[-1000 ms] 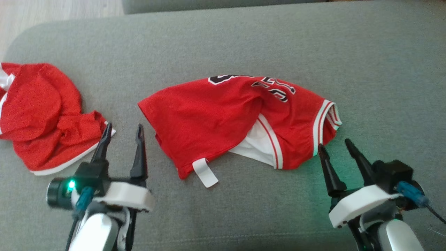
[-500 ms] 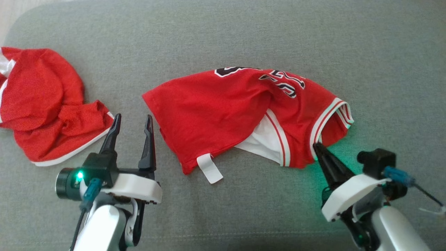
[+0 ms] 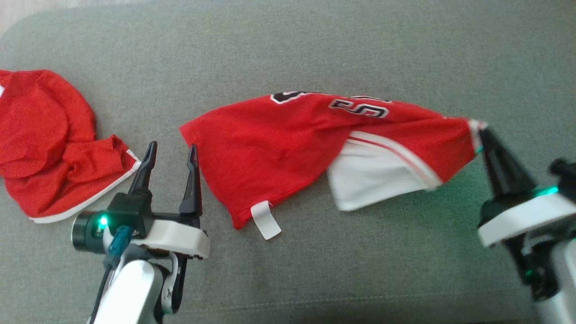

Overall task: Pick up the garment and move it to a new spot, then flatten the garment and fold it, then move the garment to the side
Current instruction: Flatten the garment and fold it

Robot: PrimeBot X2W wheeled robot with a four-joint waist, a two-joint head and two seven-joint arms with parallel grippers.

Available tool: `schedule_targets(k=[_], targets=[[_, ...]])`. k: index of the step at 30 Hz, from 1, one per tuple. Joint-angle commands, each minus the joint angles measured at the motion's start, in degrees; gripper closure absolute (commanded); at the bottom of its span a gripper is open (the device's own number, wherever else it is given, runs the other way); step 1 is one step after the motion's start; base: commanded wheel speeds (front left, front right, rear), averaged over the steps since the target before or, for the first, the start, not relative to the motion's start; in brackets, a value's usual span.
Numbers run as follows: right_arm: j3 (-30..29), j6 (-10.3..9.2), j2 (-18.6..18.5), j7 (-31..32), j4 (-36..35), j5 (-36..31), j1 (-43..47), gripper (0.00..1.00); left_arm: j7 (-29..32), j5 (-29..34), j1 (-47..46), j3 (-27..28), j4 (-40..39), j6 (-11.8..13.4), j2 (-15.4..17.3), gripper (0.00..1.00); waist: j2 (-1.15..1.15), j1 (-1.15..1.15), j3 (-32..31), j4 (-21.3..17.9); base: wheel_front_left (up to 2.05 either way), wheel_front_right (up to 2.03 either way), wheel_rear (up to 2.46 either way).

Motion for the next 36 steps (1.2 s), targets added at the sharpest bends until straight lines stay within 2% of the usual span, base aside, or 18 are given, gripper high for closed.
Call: schedule_targets(k=[1,7,13,18,24,25,26,27,32,36], targets=[[-0.6,0.23,-1.6,0.1,-2.8,0.4,-2.9,1.0,-0.7,0.7,-2.7,2.0,-1.5,-0.1,0.6,0.0,0.0,0.0,0.2,0.0,0.0,0.0,0.0],[-5.0,0.23,-5.2,2.3,-2.6,1.6,-6.5,1.0,-0.7,1.2,-4.0,1.7,-1.5,-0.3,0.4,0.0,0.0,0.0,2.0,0.6,0.0,0.0,0.0],[-7.0,0.23,-9.5,3.5,2.5,3.4,-12.1,1.0,-0.7,2.0,-6.4,1.2,-1.7,-0.8,0.1,0.0,0.0,0.0,5.4,2.3,0.0,0.0,0.0],[-5.6,0.23,-11.6,2.8,9.5,4.6,-17.3,1.0,-0.7,2.6,-8.3,0.8,-1.8,-1.0,-0.6,0.0,0.0,0.0,8.5,3.8,0.0,0.0,0.0],[-1.5,0.23,-11.7,-0.9,18.3,4.6,-23.2,1.0,-0.7,3.3,-9.5,0.9,-1.8,-1.2,-1.3,0.0,0.0,0.0,10.7,4.4,0.0,0.0,0.0],[-0.9,0.23,-11.7,-1.5,19.9,4.5,-23.9,0.82,-0.7,3.4,-9.7,1.0,-1.7,-1.3,-1.4,0.0,0.0,0.0,10.9,4.4,0.0,0.0,0.0],[-0.4,0.23,-11.5,-2.3,21.3,4.5,-24.6,0.33,-0.7,3.5,-9.8,1.0,-1.6,-1.3,-1.5,0.0,0.0,0.0,11.0,4.4,0.0,0.0,0.0],[0.1,0.23,-11.2,-3.0,22.4,4.3,-25.1,0.0,-0.7,3.5,-9.9,1.0,-1.5,-1.4,-1.6,0.0,0.0,0.0,11.0,4.3,0.0,0.0,0.0],[0.8,0.23,-10.4,-6.9,25.8,2.4,-26.1,0.0,-0.7,3.8,-10.0,1.3,-0.9,-1.6,-1.9,0.0,0.0,0.0,10.2,3.6,0.0,0.0,0.0],[-1.1,0.23,-8.7,-12.4,25.8,-1.5,-24.9,0.0,-0.7,3.8,-9.2,1.8,-0.5,-1.7,-1.9,0.0,0.0,0.0,8.4,2.7,0.0,0.0,0.0]])
